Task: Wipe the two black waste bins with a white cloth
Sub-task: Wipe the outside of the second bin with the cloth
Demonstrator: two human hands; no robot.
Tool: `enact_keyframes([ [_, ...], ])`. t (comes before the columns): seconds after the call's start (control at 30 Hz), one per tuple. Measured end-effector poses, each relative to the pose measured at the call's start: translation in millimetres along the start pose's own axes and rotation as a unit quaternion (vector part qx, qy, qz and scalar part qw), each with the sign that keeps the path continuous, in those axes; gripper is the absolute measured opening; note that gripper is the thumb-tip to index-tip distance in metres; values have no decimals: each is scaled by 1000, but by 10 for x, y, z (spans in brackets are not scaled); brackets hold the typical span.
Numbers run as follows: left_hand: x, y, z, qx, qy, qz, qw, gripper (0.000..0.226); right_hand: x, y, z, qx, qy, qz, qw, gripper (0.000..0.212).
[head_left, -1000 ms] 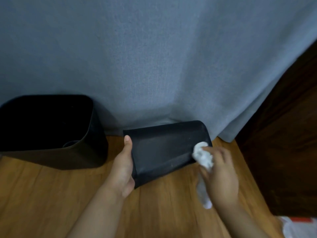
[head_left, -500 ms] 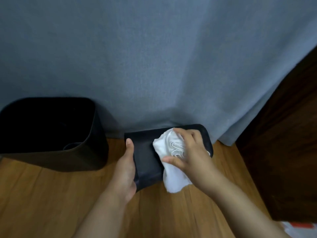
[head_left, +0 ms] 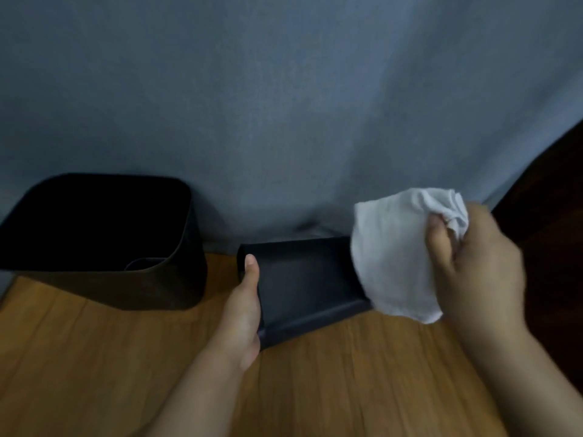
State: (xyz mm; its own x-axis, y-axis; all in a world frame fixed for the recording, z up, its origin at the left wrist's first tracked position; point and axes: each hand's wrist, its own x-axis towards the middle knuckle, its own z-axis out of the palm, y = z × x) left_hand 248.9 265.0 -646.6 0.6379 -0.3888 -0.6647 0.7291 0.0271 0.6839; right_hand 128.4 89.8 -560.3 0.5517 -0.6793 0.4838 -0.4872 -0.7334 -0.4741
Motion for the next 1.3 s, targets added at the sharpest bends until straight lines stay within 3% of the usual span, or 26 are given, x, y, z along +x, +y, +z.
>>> enact_keyframes([
  [0.1,1,-16,-15,2,-3,-2,1000,64,51,-205,80,-32,-37,-12,999,35],
  [0.17,2,-24,-8,4,0,-4,1000,70,-59,-359,269,-8,-166,-39,985,45],
  [0.23,5,-29,-6,5,6,-15,1000,70,-205,-446,498,6,-341,-61,938,59],
  [0.3,6,-22,-8,2,6,-31,999,64,-338,-422,684,24,-398,-73,914,50],
  [0.4,7,-7,-12,-5,2,-27,1000,60,-378,-258,808,-2,-277,-24,960,46],
  [0.5,9,-30,-21,6,7,-5,1000,61,-349,-76,924,-47,-166,-14,985,77],
  [0.63,-17,-40,-34,9,3,-3,1000,64,-409,-10,993,15,-206,0,978,81],
  [0.8,-11,-34,-44,-4,-1,-2,1000,63,-387,-52,982,45,-182,-29,982,46],
  [1.0,0,-8,4,-49,-20,-29,998,47,-423,-697,1021,99,-188,-126,969,49],
  [1.1,-18,-70,-34,-70,-38,-23,997,40,-469,-850,1131,82,-217,-139,963,50],
  [1.2,-8,-86,-62,-71,-42,-30,996,49,-457,-752,1181,58,-230,-117,964,62],
  [1.3,12,-79,-44,-81,-25,-46,995,55,-419,-614,1204,8,-201,-136,970,48],
])
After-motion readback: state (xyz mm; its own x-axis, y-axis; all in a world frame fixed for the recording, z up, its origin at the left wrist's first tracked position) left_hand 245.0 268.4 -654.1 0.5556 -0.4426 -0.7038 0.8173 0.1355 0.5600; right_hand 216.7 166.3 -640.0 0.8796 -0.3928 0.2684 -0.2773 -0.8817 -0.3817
